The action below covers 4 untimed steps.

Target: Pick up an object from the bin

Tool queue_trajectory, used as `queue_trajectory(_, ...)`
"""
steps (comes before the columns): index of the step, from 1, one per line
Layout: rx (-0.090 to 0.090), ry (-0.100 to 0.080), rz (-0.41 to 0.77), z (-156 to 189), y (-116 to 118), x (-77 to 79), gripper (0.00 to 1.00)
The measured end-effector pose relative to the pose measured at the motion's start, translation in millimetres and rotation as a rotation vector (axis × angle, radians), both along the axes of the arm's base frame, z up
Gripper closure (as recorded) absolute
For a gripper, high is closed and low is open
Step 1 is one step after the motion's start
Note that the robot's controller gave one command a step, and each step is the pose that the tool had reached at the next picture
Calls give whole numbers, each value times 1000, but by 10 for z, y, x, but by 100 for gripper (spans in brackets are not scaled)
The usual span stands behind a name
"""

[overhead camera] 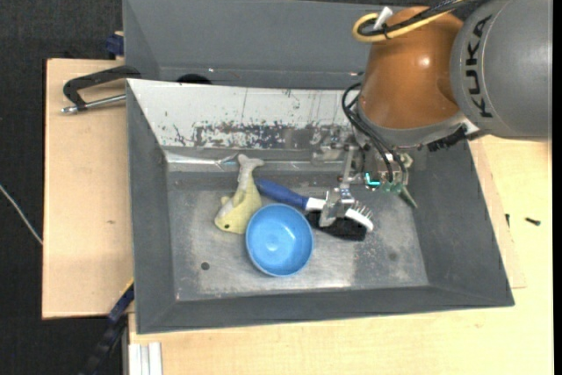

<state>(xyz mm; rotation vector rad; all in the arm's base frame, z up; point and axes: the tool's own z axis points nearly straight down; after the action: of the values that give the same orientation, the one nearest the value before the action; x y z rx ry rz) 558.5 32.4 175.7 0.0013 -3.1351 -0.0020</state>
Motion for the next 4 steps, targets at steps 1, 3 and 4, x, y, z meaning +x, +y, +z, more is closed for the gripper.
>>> queue_trajectory(1, 0, -14, -147, -930, -433, -65, 0)
queue_trajectory(3, -1, -13, -359, -597, -543, -122, 0)
queue_trajectory(4, 0, -7, -456, -1018, -476, -118, 0)
